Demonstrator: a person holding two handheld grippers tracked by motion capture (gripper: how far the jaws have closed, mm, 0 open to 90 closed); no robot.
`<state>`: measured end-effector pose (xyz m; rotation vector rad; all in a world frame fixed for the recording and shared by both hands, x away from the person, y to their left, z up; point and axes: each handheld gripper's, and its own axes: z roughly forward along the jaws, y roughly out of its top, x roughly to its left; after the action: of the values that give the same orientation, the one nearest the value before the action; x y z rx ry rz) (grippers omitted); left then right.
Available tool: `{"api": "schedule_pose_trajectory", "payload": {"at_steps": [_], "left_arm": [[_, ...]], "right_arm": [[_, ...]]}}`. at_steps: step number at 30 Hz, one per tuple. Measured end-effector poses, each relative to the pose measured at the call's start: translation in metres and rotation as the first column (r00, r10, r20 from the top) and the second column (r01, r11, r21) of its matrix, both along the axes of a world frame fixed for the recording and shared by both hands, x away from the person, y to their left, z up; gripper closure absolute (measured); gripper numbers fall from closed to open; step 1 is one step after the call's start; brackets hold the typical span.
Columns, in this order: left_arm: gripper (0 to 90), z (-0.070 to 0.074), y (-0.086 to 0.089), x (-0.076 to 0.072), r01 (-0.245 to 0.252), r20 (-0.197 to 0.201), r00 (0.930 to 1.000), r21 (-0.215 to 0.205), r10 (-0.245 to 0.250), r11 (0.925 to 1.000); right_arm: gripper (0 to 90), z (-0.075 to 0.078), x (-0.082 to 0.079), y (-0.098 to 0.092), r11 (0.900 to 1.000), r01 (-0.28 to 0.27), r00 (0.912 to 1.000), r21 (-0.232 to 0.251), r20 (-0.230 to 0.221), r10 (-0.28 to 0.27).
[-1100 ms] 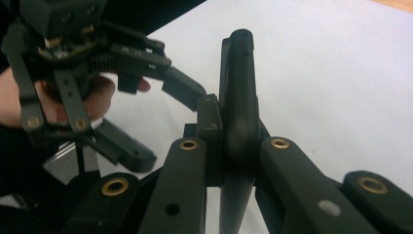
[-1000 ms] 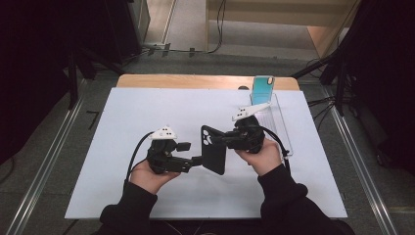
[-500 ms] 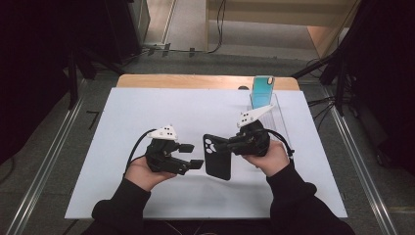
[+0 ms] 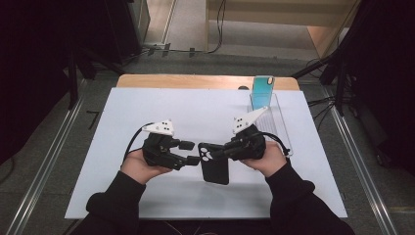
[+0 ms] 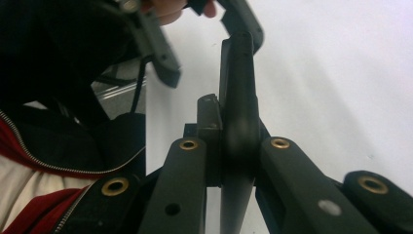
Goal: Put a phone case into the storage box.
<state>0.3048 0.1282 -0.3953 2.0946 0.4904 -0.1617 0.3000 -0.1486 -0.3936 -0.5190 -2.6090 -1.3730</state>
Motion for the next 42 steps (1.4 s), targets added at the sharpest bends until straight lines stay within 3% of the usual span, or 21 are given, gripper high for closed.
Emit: {"api": "schedule_pose_trajectory", "payload": {"at_steps": [8,12,16,20,21,23,24,26,28,31,34,38,40,42], "left_arm": [[56.4,0.000,-0.005,0.006,0.098,-0.017,0.9950,-0.009,-0.098,0.9952],[72.8,0.000,-0.004,0.004,0.155,-0.030,0.9873,-0.028,-0.156,0.9875],[75.7,0.000,-0.004,0.002,0.188,-0.027,0.9817,-0.022,-0.189,0.9819],[77.0,0.000,-0.004,0.003,0.193,-0.050,0.9796,-0.031,-0.194,0.9807],[77.4,0.001,-0.005,0.003,0.200,-0.068,0.9772,-0.027,-0.201,0.9795],[77.5,0.004,-0.005,0.002,0.200,-0.060,0.9776,-0.031,-0.201,0.9793],[77.6,0.005,-0.005,0.001,0.198,-0.052,0.9785,-0.029,-0.200,0.9797],[77.6,0.008,-0.002,0.002,0.184,-0.062,0.9806,-0.039,-0.186,0.9822],[77.5,0.013,0.001,0.002,0.145,-0.073,0.9866,-0.021,-0.146,0.9893],[77.4,0.020,0.004,0.003,0.094,-0.082,0.9923,0.008,-0.093,0.9956],[77.3,0.026,0.006,0.002,0.035,-0.079,0.9963,0.022,-0.033,0.9991],[77.3,0.033,0.010,0.003,-0.046,-0.076,0.9958,0.043,0.050,0.9980],[77.3,0.035,0.011,0.003,-0.086,-0.071,0.9934,0.055,0.090,0.9948],[77.3,0.035,0.011,0.004,-0.119,-0.076,0.9893,0.065,0.124,0.9907]], "right_arm": [[82.2,-0.002,-0.002,0.008,0.996,-0.093,0.9956,0.010,0.011,0.093],[82.2,-0.004,0.000,0.009,0.992,-0.129,0.9916,0.014,-0.005,0.129],[82.1,-0.007,0.003,0.010,0.985,-0.169,0.9849,0.034,-0.032,0.170],[79.7,-0.007,0.004,0.009,0.987,-0.158,0.9862,0.038,-0.043,0.160],[77.8,-0.007,0.004,0.009,0.987,-0.157,0.9867,0.037,-0.037,0.158],[70.7,-0.007,0.005,0.008,0.989,-0.143,0.9890,0.041,-0.033,0.144],[62.6,-0.006,0.006,0.006,0.991,-0.129,0.9912,0.046,-0.023,0.131],[51.7,-0.005,0.006,0.003,0.995,-0.087,0.9960,0.057,-0.015,0.088],[43.6,-0.004,0.006,0.000,0.997,-0.029,0.9996,0.070,0.003,0.029],[31.6,-0.004,0.004,-0.001,0.996,0.040,0.9979,0.076,0.048,-0.043],[24.3,-0.006,0.003,0.000,0.993,0.098,0.9929,0.070,0.060,-0.103],[23.9,-0.007,0.003,0.001,0.990,0.129,0.9903,0.062,0.043,-0.132],[20.8,-0.009,0.004,0.001,0.987,0.131,0.9913,0.094,0.001,-0.132],[16.1,-0.009,0.003,0.002,0.980,0.161,0.9868,0.116,-0.003,-0.162]]}}
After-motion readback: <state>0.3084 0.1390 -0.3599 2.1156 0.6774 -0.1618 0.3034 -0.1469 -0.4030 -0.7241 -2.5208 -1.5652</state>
